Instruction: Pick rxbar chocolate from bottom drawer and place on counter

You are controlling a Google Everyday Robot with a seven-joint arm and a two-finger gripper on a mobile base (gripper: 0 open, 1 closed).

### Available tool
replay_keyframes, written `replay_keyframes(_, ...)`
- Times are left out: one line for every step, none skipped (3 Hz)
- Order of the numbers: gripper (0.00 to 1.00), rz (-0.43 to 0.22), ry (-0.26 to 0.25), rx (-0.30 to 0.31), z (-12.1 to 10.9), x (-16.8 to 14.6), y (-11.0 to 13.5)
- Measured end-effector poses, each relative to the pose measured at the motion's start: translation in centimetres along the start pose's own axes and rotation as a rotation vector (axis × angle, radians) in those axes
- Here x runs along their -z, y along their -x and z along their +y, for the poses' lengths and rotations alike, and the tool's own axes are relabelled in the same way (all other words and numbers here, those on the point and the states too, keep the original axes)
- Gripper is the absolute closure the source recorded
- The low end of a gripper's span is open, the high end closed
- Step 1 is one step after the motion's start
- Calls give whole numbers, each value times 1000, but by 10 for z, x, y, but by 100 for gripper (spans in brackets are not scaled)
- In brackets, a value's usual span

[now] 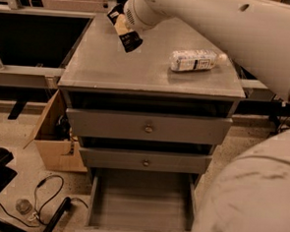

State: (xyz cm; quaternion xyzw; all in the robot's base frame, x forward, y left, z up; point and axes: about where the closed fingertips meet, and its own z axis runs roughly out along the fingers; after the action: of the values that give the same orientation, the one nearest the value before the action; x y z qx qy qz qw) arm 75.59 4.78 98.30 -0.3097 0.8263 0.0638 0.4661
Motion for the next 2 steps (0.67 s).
replay_keyframes(11,0,0,0,0,0,0)
replay_keyframes(0,0,0,0,0,0,0)
